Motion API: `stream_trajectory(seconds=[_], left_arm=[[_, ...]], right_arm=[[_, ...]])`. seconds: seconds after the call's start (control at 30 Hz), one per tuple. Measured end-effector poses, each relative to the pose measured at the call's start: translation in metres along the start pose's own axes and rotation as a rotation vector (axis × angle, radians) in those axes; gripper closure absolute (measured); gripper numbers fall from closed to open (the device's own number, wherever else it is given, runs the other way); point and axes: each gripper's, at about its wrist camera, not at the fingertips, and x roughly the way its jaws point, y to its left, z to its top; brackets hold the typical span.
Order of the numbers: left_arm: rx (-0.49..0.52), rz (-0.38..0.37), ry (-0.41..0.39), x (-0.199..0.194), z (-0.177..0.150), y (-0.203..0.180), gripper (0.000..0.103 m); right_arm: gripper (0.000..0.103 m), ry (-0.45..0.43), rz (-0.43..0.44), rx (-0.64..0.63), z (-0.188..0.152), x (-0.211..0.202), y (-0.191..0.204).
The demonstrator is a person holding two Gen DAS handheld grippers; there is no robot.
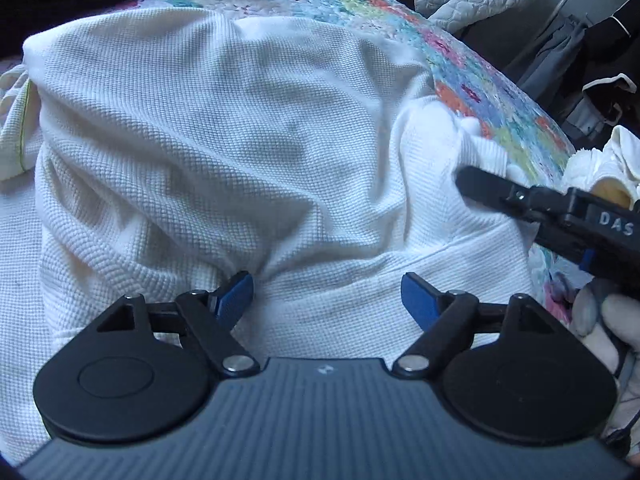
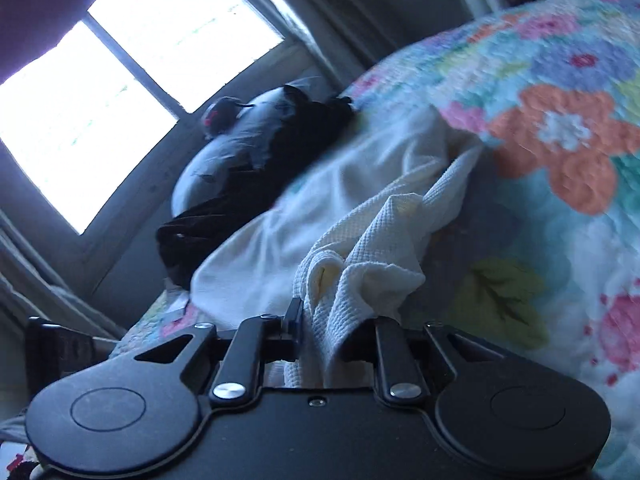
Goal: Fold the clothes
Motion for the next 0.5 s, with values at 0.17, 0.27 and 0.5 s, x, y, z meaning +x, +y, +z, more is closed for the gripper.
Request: stream_trajectory(seconds=[0.17,0.27,0.5], left_arm=[[-0.222,-0.113,-0.031,-0.041,-0.004,0.040,0.021],[-0.315,-0.150,-0.107,-0.081,-0.011,0.073,0.021],[-0.445,0.019,-0.180,-0.137,-0.022,0.137,0.019]], right_arm=[[0.084,0.029,0.071,-0.147,0.026,0.018,0.059],[0.084,0.084,0.118,-0.240,0.034,0.038,0.098],[0.084,0.250,0.178,-0.475,0.011,0.114,0.190]])
